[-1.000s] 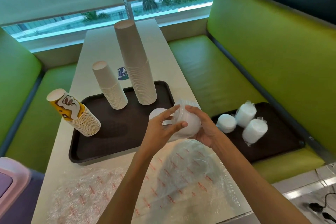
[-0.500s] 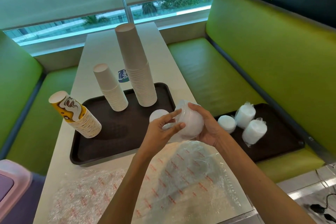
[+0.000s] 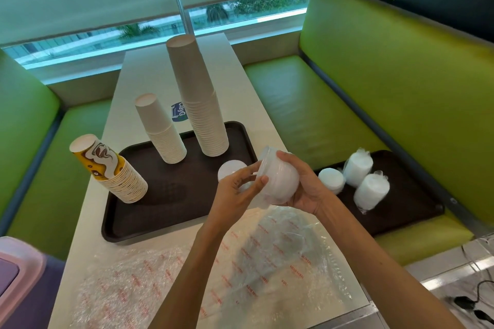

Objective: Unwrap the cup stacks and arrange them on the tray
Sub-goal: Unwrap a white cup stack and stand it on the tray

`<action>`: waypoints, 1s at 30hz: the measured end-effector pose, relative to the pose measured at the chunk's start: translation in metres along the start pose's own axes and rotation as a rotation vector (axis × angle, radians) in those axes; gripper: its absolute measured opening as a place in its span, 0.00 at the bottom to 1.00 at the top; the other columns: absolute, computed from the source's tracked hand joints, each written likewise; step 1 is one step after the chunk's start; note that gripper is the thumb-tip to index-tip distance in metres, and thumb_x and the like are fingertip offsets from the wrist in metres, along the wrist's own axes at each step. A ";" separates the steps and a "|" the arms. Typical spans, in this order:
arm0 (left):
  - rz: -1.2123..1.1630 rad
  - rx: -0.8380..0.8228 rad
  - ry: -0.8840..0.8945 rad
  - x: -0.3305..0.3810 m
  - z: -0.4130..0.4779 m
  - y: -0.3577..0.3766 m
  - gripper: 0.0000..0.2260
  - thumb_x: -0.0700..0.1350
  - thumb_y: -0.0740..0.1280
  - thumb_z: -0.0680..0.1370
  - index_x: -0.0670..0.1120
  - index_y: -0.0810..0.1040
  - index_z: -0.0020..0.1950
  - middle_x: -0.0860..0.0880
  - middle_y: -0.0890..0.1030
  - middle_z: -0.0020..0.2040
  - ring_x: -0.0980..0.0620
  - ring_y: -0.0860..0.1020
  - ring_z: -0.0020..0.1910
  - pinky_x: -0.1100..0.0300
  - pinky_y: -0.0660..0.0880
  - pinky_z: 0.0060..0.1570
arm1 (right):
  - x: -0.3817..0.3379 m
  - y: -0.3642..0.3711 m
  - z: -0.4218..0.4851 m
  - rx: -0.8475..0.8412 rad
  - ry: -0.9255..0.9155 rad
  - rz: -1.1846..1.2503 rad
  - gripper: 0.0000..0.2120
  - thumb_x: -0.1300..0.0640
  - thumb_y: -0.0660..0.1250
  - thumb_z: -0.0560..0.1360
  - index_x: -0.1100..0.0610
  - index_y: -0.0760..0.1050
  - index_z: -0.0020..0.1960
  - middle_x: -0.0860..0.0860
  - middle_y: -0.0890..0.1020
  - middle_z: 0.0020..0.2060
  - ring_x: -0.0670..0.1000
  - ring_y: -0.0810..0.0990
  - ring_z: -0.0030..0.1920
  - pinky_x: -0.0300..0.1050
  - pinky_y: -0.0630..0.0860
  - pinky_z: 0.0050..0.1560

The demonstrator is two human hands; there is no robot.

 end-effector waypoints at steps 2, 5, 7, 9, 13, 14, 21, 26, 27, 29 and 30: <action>0.005 0.009 0.004 -0.002 0.000 -0.001 0.13 0.53 0.65 0.71 0.58 0.76 0.56 0.58 0.81 0.52 0.59 0.81 0.52 0.64 0.78 0.49 | 0.000 0.000 0.000 0.009 0.000 -0.005 0.21 0.46 0.66 0.68 0.53 0.73 0.58 0.56 0.81 0.45 0.55 0.80 0.43 0.49 0.81 0.33; 0.015 0.023 0.025 -0.002 0.000 0.001 0.10 0.50 0.65 0.75 0.59 0.76 0.55 0.60 0.81 0.51 0.60 0.81 0.51 0.64 0.78 0.50 | -0.001 -0.001 -0.001 0.018 -0.001 0.009 0.19 0.46 0.66 0.69 0.52 0.73 0.57 0.56 0.81 0.45 0.55 0.80 0.44 0.50 0.81 0.37; 0.009 0.031 0.027 -0.002 0.000 0.003 0.10 0.46 0.64 0.77 0.59 0.76 0.55 0.59 0.80 0.52 0.59 0.81 0.51 0.65 0.78 0.49 | -0.001 -0.001 -0.001 0.016 -0.006 0.015 0.24 0.46 0.67 0.66 0.53 0.73 0.60 0.56 0.80 0.46 0.56 0.80 0.45 0.51 0.81 0.37; 0.012 0.037 0.022 -0.004 0.000 0.004 0.10 0.48 0.64 0.77 0.58 0.75 0.57 0.58 0.80 0.54 0.57 0.80 0.53 0.64 0.78 0.50 | -0.001 -0.001 0.000 0.020 -0.013 0.008 0.29 0.46 0.68 0.66 0.54 0.71 0.65 0.57 0.80 0.48 0.56 0.80 0.46 0.51 0.82 0.36; 0.031 0.031 0.036 -0.003 0.000 0.006 0.22 0.55 0.68 0.70 0.52 0.75 0.63 0.59 0.78 0.56 0.60 0.78 0.55 0.63 0.79 0.50 | -0.002 -0.001 0.000 0.034 -0.018 -0.049 0.28 0.45 0.67 0.67 0.54 0.72 0.64 0.56 0.80 0.47 0.55 0.80 0.45 0.48 0.81 0.34; 0.039 0.037 0.044 -0.002 0.001 0.005 0.23 0.55 0.69 0.68 0.52 0.76 0.62 0.61 0.78 0.55 0.62 0.78 0.54 0.65 0.79 0.48 | -0.002 -0.002 -0.001 0.031 -0.020 -0.065 0.28 0.45 0.67 0.66 0.54 0.72 0.63 0.56 0.81 0.47 0.55 0.80 0.44 0.48 0.81 0.34; 0.036 0.052 0.045 -0.004 0.003 0.004 0.22 0.55 0.69 0.69 0.51 0.76 0.62 0.60 0.79 0.54 0.57 0.79 0.55 0.62 0.79 0.50 | -0.002 -0.002 -0.003 0.027 -0.014 -0.093 0.28 0.45 0.68 0.65 0.55 0.73 0.62 0.57 0.80 0.49 0.56 0.79 0.48 0.50 0.82 0.36; 0.026 0.059 0.047 -0.004 0.001 0.004 0.18 0.55 0.67 0.70 0.54 0.76 0.59 0.59 0.79 0.54 0.57 0.79 0.54 0.62 0.79 0.50 | -0.002 -0.003 -0.004 0.022 -0.027 -0.084 0.21 0.46 0.67 0.65 0.53 0.74 0.55 0.56 0.80 0.47 0.56 0.79 0.48 0.53 0.81 0.41; 0.024 0.063 0.046 -0.004 0.001 0.005 0.18 0.55 0.67 0.70 0.54 0.75 0.59 0.59 0.79 0.54 0.56 0.79 0.54 0.61 0.79 0.50 | -0.002 -0.003 -0.004 0.026 -0.030 -0.085 0.20 0.46 0.67 0.65 0.52 0.74 0.54 0.56 0.80 0.47 0.55 0.79 0.48 0.54 0.80 0.42; 0.027 0.076 0.041 -0.005 0.001 0.005 0.16 0.53 0.67 0.72 0.54 0.75 0.60 0.57 0.78 0.55 0.55 0.79 0.54 0.60 0.80 0.50 | -0.001 -0.004 -0.004 0.035 -0.037 -0.084 0.16 0.48 0.67 0.69 0.52 0.74 0.53 0.56 0.80 0.47 0.55 0.79 0.47 0.54 0.80 0.42; 0.031 0.083 0.040 -0.006 0.001 0.005 0.15 0.51 0.67 0.74 0.54 0.74 0.60 0.57 0.78 0.55 0.54 0.79 0.54 0.59 0.80 0.51 | -0.001 -0.005 -0.004 0.040 -0.040 -0.080 0.13 0.49 0.66 0.71 0.52 0.73 0.53 0.56 0.80 0.47 0.55 0.79 0.46 0.54 0.80 0.41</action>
Point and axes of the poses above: each hand's wrist, its own z-axis towards the middle knuckle, its own y-axis out of the palm, x = y × z, the point moved 4 cm from there along z, towards the middle knuckle
